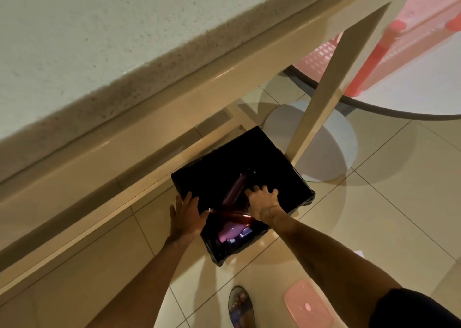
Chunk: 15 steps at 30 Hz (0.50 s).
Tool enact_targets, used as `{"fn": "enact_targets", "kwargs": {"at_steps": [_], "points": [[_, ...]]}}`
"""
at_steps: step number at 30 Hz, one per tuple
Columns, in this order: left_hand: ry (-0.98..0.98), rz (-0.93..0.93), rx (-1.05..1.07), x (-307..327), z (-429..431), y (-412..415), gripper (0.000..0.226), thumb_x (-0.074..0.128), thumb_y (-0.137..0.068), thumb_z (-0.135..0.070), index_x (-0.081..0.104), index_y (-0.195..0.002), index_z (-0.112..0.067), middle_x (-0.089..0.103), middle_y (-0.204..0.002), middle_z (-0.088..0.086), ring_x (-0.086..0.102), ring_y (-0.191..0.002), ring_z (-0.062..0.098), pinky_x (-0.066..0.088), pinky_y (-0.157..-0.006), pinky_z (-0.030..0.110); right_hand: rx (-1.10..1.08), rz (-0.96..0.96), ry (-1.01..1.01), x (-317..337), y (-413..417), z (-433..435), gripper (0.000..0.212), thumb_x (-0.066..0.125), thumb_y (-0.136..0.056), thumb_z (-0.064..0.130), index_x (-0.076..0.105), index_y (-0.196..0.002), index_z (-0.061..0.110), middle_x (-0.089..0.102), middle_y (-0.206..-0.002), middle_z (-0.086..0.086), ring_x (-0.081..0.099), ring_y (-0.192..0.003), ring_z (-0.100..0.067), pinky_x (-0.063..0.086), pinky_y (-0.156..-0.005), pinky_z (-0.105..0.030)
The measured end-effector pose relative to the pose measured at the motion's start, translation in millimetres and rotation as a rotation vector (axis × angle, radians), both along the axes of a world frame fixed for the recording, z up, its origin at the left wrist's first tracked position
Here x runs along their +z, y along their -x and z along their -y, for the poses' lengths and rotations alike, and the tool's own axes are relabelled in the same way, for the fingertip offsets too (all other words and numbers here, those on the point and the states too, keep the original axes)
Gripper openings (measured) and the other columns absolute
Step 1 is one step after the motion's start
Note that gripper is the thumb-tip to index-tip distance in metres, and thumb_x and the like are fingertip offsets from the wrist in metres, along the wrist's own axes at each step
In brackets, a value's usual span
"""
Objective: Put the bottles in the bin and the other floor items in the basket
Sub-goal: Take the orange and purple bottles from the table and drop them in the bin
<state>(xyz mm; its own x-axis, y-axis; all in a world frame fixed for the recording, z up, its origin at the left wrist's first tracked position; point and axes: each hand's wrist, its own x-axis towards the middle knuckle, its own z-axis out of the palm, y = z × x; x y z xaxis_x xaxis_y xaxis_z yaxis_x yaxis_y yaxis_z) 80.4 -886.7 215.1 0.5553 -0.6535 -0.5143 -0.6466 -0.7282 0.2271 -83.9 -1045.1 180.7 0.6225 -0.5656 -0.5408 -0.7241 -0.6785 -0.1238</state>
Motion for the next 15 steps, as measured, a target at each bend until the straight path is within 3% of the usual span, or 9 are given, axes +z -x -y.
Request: {"fn": "enact_targets", "kwargs": {"at_steps": [5,10,15], "points": [[0.025,-0.030,0.012,5,1,16,0.061,0.051,-0.098,-0.044,0.031,-0.153,-0.024,0.003,-0.167,-0.001,-0.007,-0.154,0.029,0.002,-0.125,0.051,-0.074,0.075,-0.021,15,15,5,0.057,0.053,-0.094,0.034,0.039,-0.147,0.020,0.040,-0.147,-0.013,0.036,-0.133,-0.038,0.028,-0.108,-0.061],[0.037,-0.018,0.002,16,8,34,0.071,0.047,-0.099,-0.047,0.013,-0.158,-0.026,-0.009,-0.167,-0.004,-0.017,-0.153,0.025,-0.003,-0.124,0.049,-0.107,0.122,-0.006,27,21,1,0.057,0.046,-0.098,0.041,0.035,-0.150,0.020,0.035,-0.152,-0.011,0.031,-0.139,-0.036,0.024,-0.111,-0.061],[0.071,0.026,-0.046,24,13,53,0.075,0.042,-0.100,-0.049,0.005,-0.159,-0.022,-0.008,-0.167,-0.001,-0.015,-0.153,0.029,-0.001,-0.124,0.050,-0.140,0.163,0.002,39,27,-2,0.056,0.042,-0.098,0.045,0.037,-0.148,0.022,0.032,-0.153,-0.009,0.025,-0.142,-0.034,0.022,-0.112,-0.062]]}}
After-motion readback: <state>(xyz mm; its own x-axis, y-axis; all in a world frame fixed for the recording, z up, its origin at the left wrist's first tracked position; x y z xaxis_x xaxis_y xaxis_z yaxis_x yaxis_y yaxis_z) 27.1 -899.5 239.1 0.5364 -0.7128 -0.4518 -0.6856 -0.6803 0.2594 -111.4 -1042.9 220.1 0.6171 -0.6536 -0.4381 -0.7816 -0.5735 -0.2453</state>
